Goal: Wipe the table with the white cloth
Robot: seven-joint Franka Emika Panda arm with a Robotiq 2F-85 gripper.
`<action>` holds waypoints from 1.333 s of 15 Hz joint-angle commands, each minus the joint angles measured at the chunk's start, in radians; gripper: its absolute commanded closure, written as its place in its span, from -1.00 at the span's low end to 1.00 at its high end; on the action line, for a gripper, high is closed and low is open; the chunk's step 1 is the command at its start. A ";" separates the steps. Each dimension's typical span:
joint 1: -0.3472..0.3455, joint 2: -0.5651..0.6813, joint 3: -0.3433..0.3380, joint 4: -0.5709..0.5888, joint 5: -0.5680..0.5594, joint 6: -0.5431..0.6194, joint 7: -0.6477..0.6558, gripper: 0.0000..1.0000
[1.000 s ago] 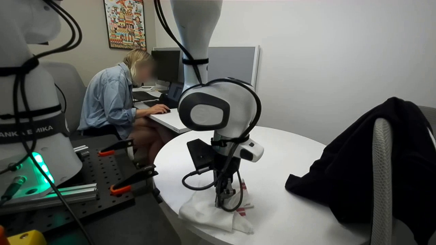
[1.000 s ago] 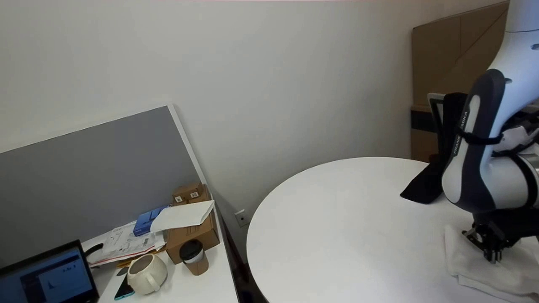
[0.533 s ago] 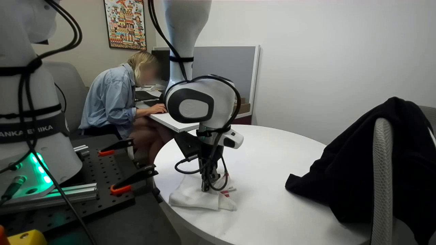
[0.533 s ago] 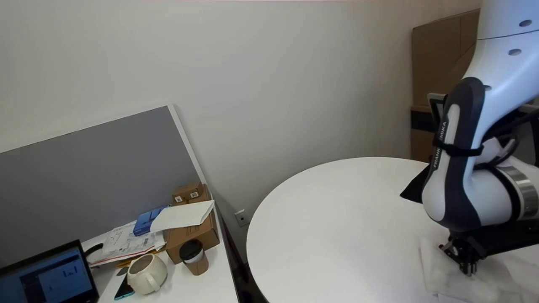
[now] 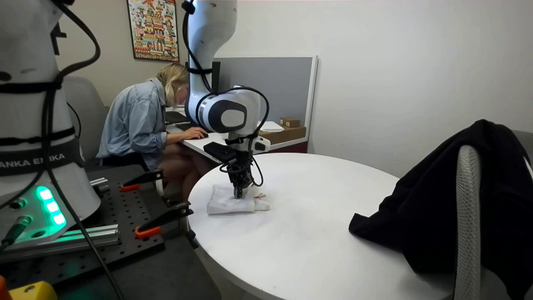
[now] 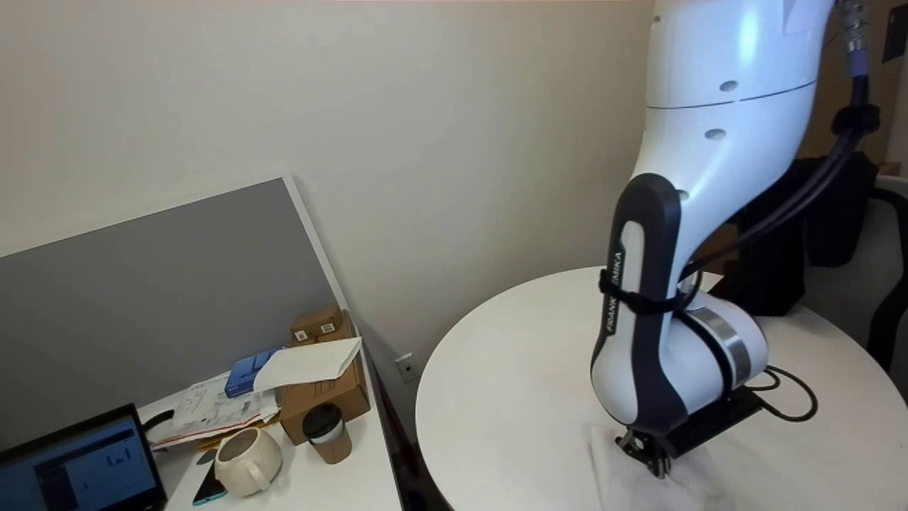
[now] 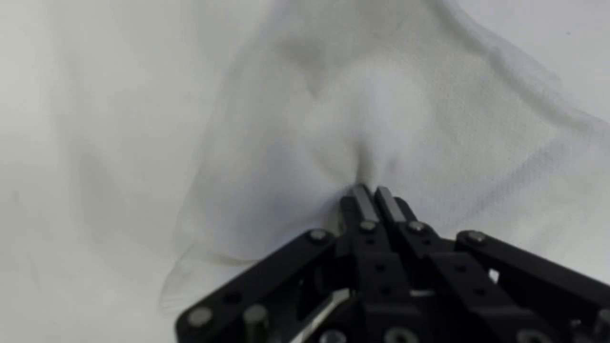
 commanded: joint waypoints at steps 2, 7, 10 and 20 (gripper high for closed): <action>0.174 0.100 -0.069 0.194 -0.008 -0.145 0.087 0.98; 0.215 0.173 -0.103 0.399 -0.034 -0.331 0.135 0.98; 0.179 0.200 -0.110 0.479 -0.032 -0.394 0.127 0.98; -0.054 0.194 -0.148 0.509 0.000 -0.383 0.075 0.98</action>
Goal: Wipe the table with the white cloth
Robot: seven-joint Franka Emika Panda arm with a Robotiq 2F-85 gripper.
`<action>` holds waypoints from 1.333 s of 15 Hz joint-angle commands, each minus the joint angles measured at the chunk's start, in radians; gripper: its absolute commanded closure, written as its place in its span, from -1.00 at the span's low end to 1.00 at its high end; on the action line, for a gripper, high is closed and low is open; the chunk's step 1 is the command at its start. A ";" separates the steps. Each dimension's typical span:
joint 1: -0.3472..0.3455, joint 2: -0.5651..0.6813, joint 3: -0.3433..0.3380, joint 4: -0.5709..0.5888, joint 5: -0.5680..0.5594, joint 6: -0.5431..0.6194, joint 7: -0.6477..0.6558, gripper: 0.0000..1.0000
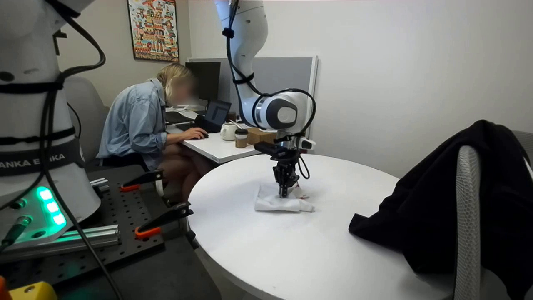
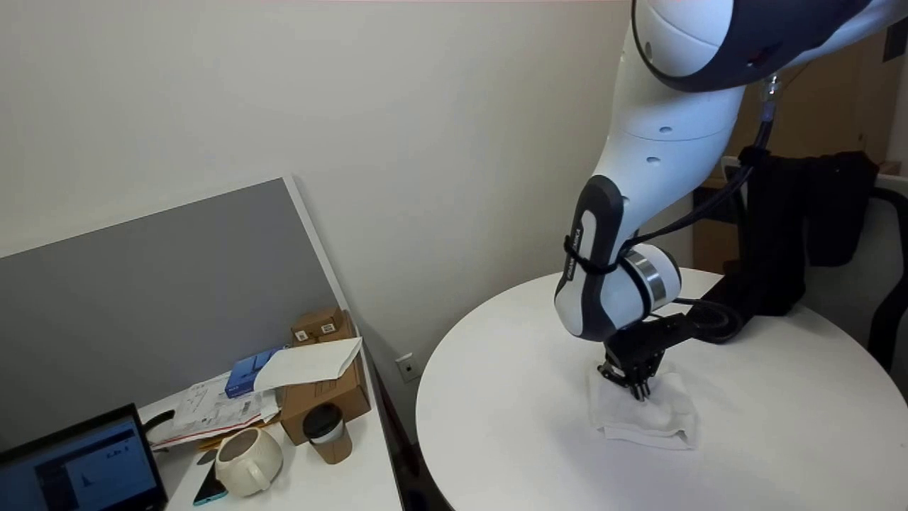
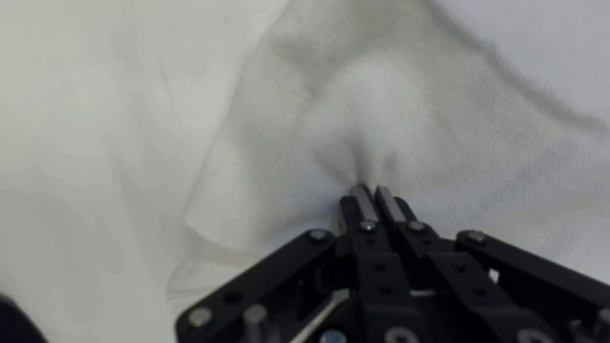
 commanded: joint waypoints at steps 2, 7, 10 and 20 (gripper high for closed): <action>-0.114 -0.002 -0.020 -0.029 0.010 0.031 -0.035 0.98; -0.181 -0.056 -0.037 -0.188 -0.006 0.145 -0.075 0.98; -0.154 -0.113 -0.038 -0.346 -0.026 0.266 -0.098 0.98; 0.135 -0.151 0.000 -0.544 -0.057 0.412 -0.073 0.98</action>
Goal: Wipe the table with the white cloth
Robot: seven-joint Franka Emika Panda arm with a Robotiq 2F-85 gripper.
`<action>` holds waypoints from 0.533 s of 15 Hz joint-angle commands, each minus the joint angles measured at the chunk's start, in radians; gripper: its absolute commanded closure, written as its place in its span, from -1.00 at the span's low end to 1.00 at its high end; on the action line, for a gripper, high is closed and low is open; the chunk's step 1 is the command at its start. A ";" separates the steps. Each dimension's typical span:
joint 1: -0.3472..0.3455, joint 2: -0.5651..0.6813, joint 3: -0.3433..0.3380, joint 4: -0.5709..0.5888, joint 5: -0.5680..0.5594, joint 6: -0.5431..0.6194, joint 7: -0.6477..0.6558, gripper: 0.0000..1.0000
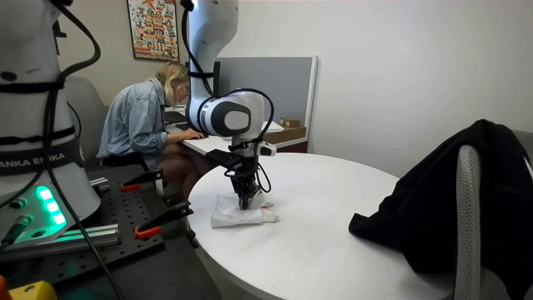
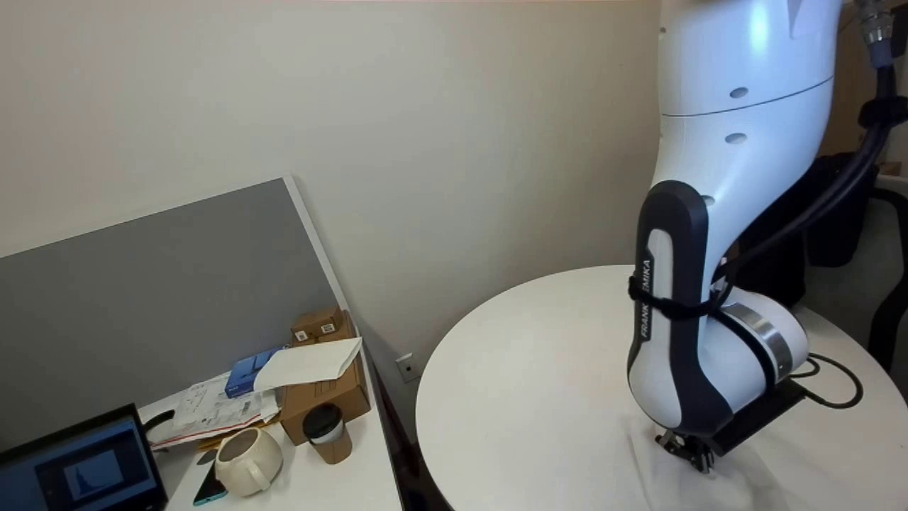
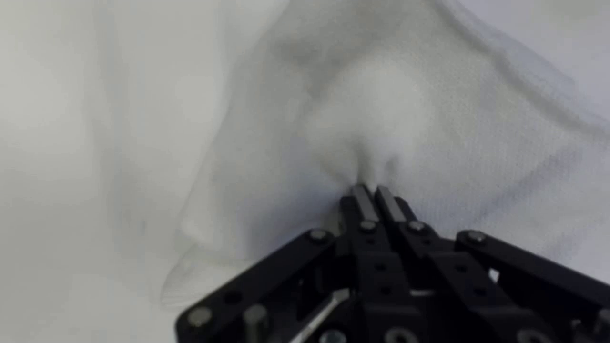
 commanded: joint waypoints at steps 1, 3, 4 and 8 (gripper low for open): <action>0.108 0.048 0.018 0.029 0.008 -0.009 0.042 0.98; 0.149 0.076 0.022 0.090 0.017 -0.052 0.066 0.98; 0.169 0.101 0.018 0.139 0.020 -0.085 0.083 0.98; 0.204 0.182 -0.007 0.338 0.002 -0.295 0.166 0.98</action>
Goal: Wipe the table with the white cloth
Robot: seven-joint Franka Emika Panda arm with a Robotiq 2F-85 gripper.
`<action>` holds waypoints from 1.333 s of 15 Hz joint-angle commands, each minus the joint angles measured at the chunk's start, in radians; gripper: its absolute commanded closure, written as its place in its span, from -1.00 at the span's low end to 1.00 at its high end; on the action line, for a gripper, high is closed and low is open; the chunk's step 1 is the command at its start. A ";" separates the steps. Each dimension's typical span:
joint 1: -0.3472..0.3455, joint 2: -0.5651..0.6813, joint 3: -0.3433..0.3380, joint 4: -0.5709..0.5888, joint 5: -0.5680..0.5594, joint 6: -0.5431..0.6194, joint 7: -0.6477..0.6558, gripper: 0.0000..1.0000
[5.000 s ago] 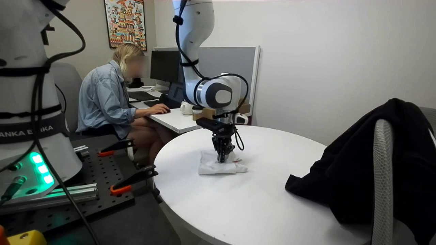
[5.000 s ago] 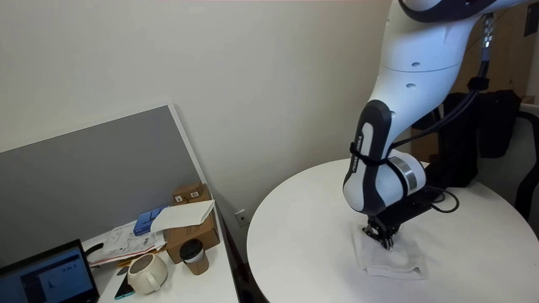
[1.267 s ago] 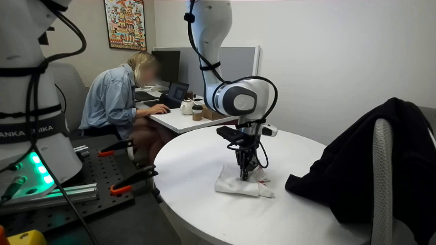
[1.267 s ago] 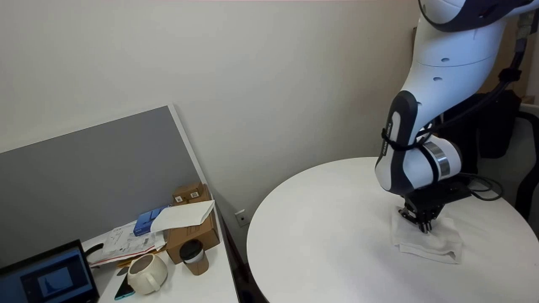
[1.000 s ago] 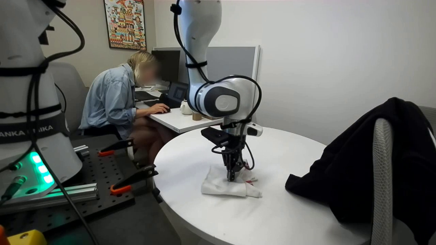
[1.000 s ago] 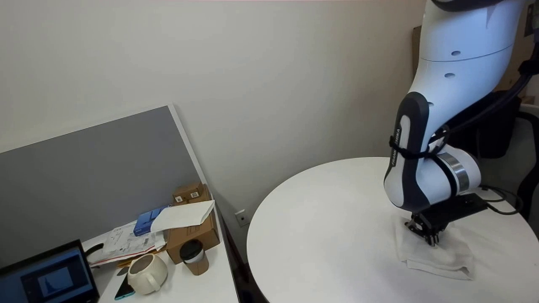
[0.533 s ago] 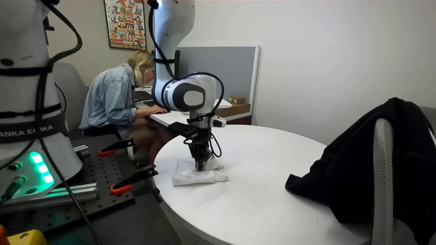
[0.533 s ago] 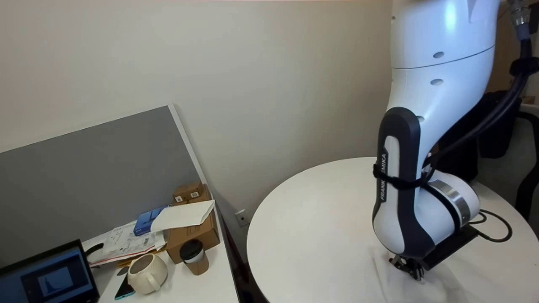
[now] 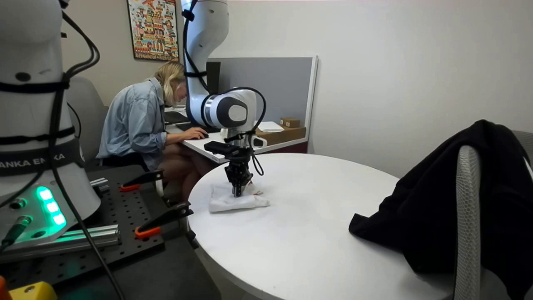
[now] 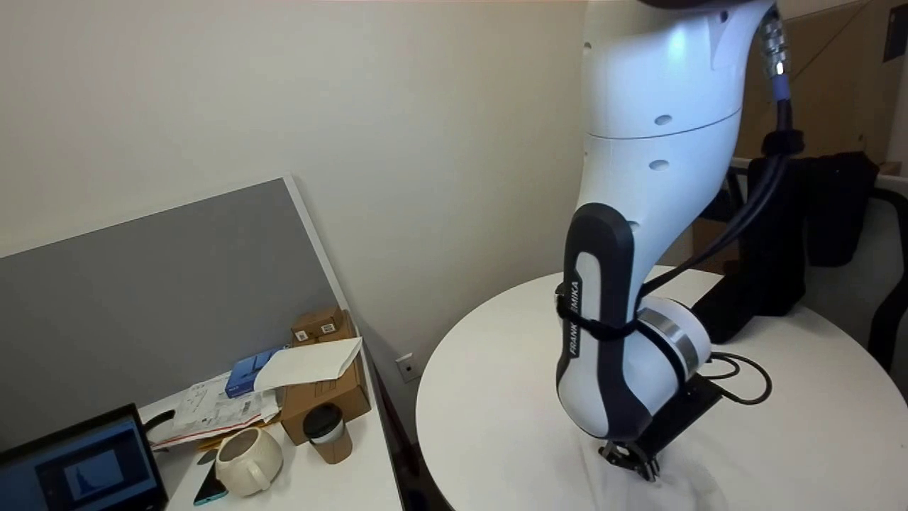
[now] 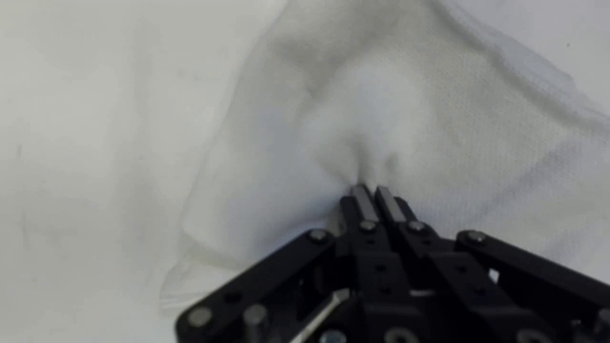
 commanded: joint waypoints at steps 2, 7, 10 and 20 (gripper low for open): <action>0.031 0.184 -0.028 0.288 -0.027 -0.227 0.114 0.98; -0.038 0.267 -0.022 0.501 -0.044 -0.439 0.141 0.98; -0.105 0.283 -0.033 0.571 -0.036 -0.486 0.126 0.98; -0.353 0.241 -0.106 0.502 -0.016 -0.357 0.094 0.98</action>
